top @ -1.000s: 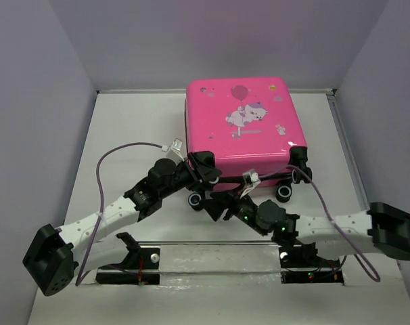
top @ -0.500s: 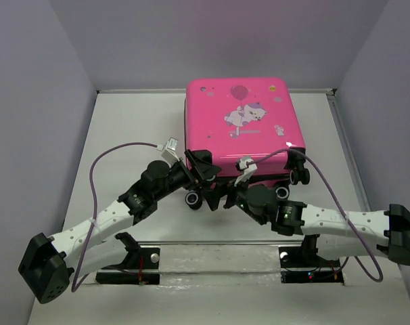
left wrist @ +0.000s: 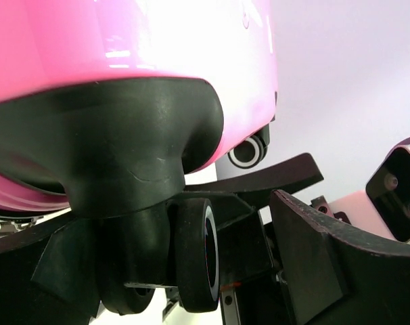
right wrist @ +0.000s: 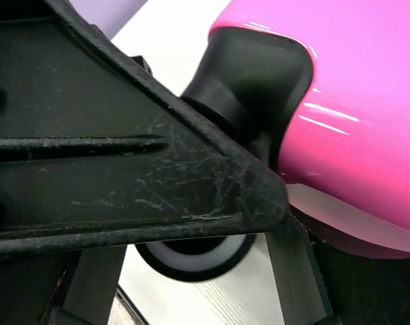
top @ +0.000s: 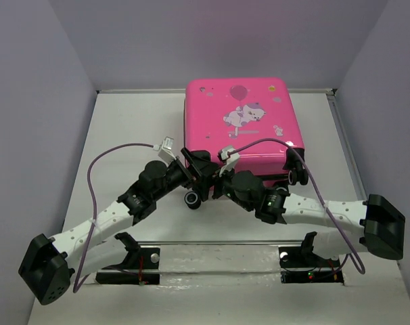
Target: Pack the luggage
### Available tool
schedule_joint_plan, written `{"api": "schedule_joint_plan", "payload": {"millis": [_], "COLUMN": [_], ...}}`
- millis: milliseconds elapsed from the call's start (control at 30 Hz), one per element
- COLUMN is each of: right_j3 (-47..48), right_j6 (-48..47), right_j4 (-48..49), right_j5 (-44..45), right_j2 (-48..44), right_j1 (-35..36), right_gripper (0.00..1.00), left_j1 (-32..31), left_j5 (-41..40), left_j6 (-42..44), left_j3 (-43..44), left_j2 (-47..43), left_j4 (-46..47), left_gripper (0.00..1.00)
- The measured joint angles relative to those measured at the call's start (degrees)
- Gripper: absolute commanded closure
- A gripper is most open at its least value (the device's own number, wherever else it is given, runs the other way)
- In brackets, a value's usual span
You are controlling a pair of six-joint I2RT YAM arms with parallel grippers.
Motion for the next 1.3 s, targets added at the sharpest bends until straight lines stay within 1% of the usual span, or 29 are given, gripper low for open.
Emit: {"api": "schedule_joint_plan", "payload": {"millis": [33, 100, 133, 200, 233, 267, 333, 367, 433, 467, 500, 567, 600, 633, 667, 733, 833, 933, 1000, 1100, 1300], "right_j3": [0.0, 0.0, 0.0, 0.0, 0.0, 0.0, 0.0, 0.0, 0.0, 0.0, 0.0, 0.0, 0.0, 0.0, 0.0, 0.0, 0.3, 0.8, 1.0, 1.3, 1.4], "right_j6": [-0.1, -0.6, -0.9, -1.0, -1.2, -1.2, -1.3, -1.2, -1.0, -0.8, -0.6, -0.5, -0.4, -0.4, -0.4, -0.4, -0.4, -0.4, -0.3, -0.2, 0.1], "right_j4": [0.7, 2.6, 3.1, 3.8, 4.5, 4.9, 5.8, 6.0, 6.4, 6.2, 6.1, 5.7, 5.6, 5.4, 5.2, 4.8, 3.3, 2.3, 1.7, 1.2, 0.9], "right_j5": [-0.2, -0.1, -0.1, 1.1, 1.4, 1.6, 1.9, 2.1, 2.8, 2.9, 3.0, 3.0, 3.0, 3.0, 2.9, 2.8, 2.5, 2.0, 1.7, 1.0, 0.7], "right_j2": [0.3, 0.9, 1.2, 1.9, 2.3, 2.5, 2.8, 2.9, 2.9, 2.9, 2.9, 2.8, 2.8, 2.8, 2.6, 2.4, 1.9, 1.9, 1.9, 1.9, 1.9], "right_j1": [0.0, 0.0, 0.0, 0.0, 0.0, 0.0, 0.0, 0.0, 0.0, 0.0, 0.0, 0.0, -0.1, -0.1, -0.2, -0.3, -0.5, -0.7, -0.8, -1.1, -1.2], "right_gripper": [0.25, 0.35, 0.51, 0.57, 0.71, 0.79, 0.88, 0.91, 0.93, 0.93, 0.93, 0.93, 0.93, 0.93, 0.93, 0.93, 0.93, 0.93, 0.93, 0.93, 0.93], "left_j1": [0.1, 0.2, 0.2, 0.3, 0.4, 0.5, 0.6, 0.6, 0.3, 0.1, -0.2, -0.7, -0.7, -0.7, -0.7, -0.7, -1.1, -3.3, -5.1, -6.4, -6.7], "left_j5": [-0.1, -0.7, -0.9, -1.5, -1.9, -2.2, -3.4, -3.6, -6.6, -7.7, -9.5, -13.1, -14.8, -15.7, -17.0, -17.6, -15.8, -14.6, -14.7, -14.9, -15.5], "left_j6": [-0.1, -0.2, -0.2, 0.1, 0.0, -0.1, 0.5, 0.9, 4.1, 5.2, 6.7, 9.3, 10.3, 11.2, 12.4, 13.3, 14.4, 17.2, 19.7, 23.1, 27.6], "left_j3": [0.0, 0.0, 0.0, -0.2, -0.6, -0.8, -1.0, -1.0, -0.9, -1.0, -0.9, -1.2, -1.9, -2.5, -4.1, -6.2, -12.3, -16.0, -16.0, -15.5, -13.0], "left_j2": [0.0, 0.0, 0.0, -0.2, -0.5, -0.6, -2.2, -2.5, -6.2, -8.0, -10.2, -16.9, -20.4, -22.3, -26.0, -27.8, -24.1, -16.1, -10.9, -7.5, -2.5], "left_j4": [0.2, 0.5, 0.5, 0.6, 0.6, 0.7, -0.4, -0.7, -4.7, -6.5, -9.2, -12.4, -13.3, -13.7, -13.8, -13.5, -9.9, -8.3, -7.0, -3.8, 3.1], "left_gripper": [0.01, 0.01, 0.01, 0.01, 0.01, 0.02, 0.03, 0.05, 0.12, 0.22, 0.28, 0.35, 0.38, 0.47, 0.52, 0.57, 0.58, 0.58, 0.57, 0.55, 0.51]}}
